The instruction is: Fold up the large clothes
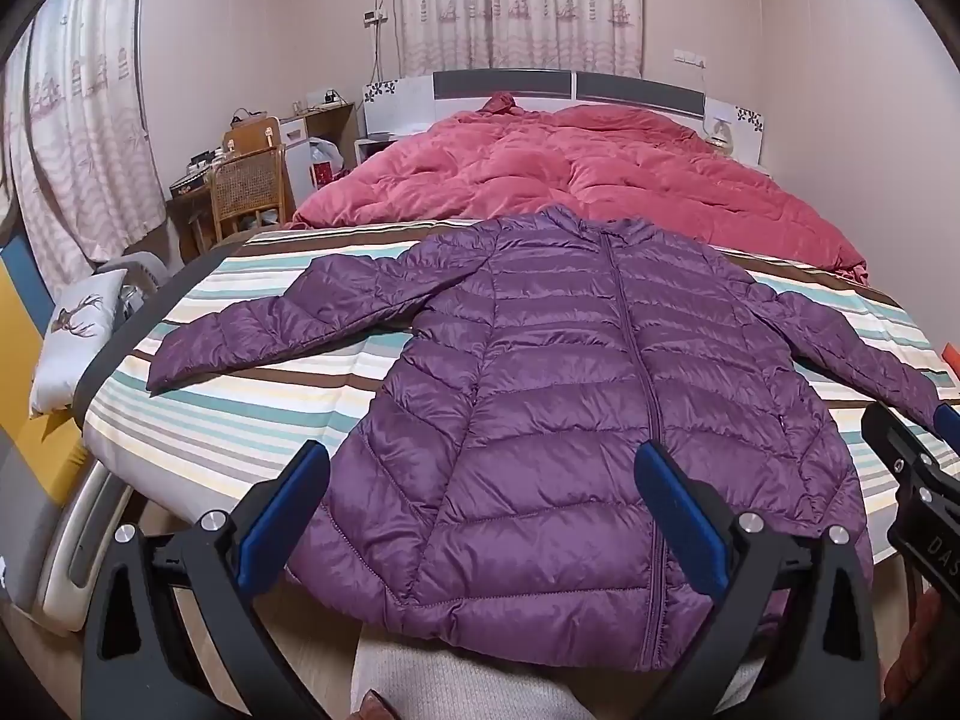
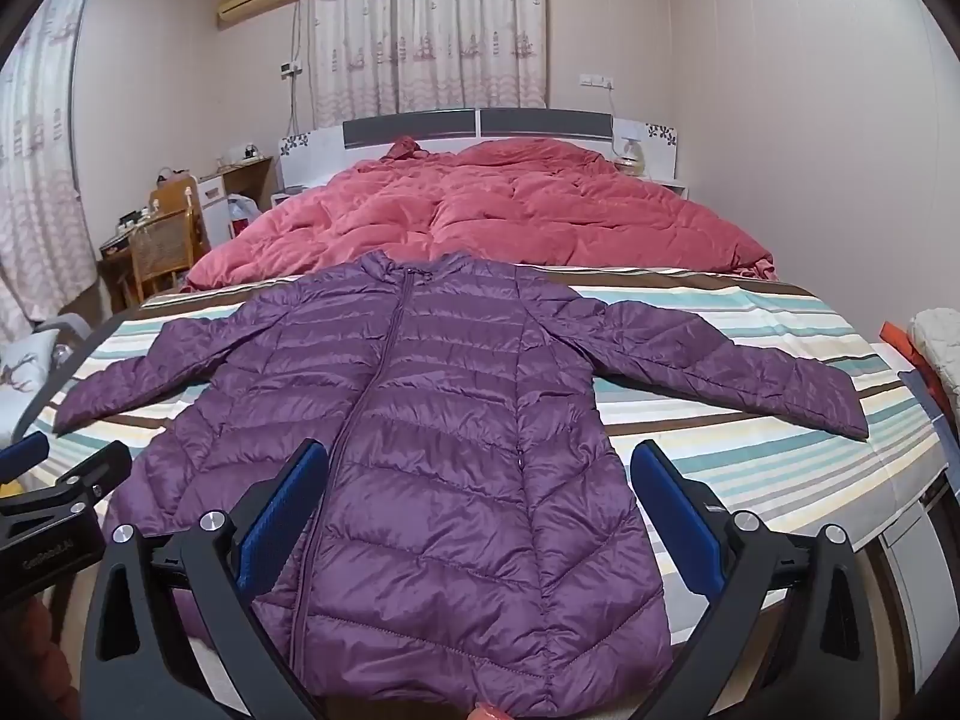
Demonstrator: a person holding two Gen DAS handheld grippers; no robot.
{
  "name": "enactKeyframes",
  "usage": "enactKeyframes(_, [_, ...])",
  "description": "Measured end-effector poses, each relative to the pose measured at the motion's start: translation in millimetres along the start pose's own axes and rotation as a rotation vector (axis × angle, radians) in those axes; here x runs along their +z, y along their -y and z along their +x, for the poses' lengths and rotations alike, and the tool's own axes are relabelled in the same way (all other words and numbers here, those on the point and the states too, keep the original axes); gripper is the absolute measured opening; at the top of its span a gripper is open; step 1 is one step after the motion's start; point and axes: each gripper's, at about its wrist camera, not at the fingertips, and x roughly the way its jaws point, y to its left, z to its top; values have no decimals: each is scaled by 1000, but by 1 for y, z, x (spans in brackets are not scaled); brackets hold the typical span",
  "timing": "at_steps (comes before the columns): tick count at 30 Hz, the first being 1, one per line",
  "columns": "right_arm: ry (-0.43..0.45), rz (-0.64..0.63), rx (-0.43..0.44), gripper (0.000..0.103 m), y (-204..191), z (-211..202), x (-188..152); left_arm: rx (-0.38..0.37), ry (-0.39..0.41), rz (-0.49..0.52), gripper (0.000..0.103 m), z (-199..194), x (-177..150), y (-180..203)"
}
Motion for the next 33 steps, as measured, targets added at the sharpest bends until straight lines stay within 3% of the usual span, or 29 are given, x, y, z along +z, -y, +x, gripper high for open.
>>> enactKeyframes(33, [-2,12,16,100,1,-3,0,2,-9,-1,101,4,-4,0])
